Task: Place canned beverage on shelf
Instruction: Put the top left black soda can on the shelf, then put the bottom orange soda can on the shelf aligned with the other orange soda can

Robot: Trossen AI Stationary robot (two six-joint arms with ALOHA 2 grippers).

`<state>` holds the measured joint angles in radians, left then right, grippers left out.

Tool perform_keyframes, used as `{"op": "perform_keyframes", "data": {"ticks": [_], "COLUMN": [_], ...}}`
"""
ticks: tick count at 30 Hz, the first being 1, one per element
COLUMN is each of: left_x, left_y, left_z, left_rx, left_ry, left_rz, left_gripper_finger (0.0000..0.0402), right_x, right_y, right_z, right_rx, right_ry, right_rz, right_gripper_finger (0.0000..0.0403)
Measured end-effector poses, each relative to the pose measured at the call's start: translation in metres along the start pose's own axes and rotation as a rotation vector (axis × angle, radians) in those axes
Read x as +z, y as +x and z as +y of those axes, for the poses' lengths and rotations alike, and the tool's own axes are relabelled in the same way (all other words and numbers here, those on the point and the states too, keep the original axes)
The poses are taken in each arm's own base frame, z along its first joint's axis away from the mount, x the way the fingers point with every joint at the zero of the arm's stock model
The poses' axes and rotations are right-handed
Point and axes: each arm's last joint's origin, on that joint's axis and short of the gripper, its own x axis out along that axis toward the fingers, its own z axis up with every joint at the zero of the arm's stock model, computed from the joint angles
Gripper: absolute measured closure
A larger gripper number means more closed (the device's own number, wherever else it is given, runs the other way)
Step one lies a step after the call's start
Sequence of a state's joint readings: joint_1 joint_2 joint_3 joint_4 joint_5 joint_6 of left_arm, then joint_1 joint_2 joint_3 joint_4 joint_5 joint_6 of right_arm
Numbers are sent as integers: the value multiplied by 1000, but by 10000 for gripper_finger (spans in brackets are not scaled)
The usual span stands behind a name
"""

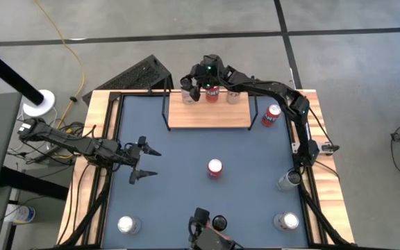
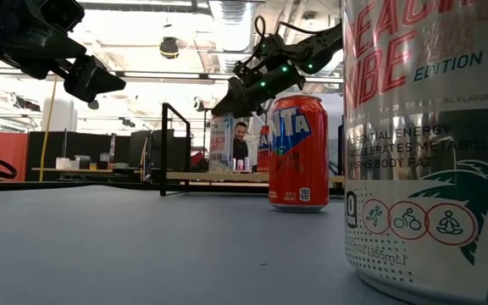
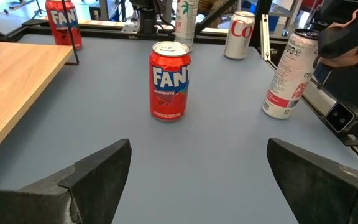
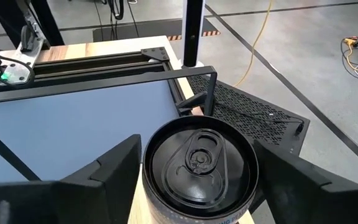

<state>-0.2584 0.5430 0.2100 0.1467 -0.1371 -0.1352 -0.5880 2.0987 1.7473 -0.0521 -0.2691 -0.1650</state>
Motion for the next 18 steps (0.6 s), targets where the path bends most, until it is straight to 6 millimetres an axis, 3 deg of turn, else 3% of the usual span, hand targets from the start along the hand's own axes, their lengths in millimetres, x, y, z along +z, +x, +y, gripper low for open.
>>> {"op": "perform_keyframes", "data": {"ticks": [10, 18], "left_x": [0, 0], "left_y": [0, 0], "left_z": [0, 0], "left_rx": [0, 0], "left_ry": [-4, -8], "left_rz": [0, 0], "left_gripper_finger": [38, 38], "right_x": [2, 24], "right_y": [-1, -17], "right_z": [0, 0], "right_rx": [-5, -33], "right_ry": [6, 7], "right_rz": [-16, -102], "right_gripper_finger": [60, 58]}}
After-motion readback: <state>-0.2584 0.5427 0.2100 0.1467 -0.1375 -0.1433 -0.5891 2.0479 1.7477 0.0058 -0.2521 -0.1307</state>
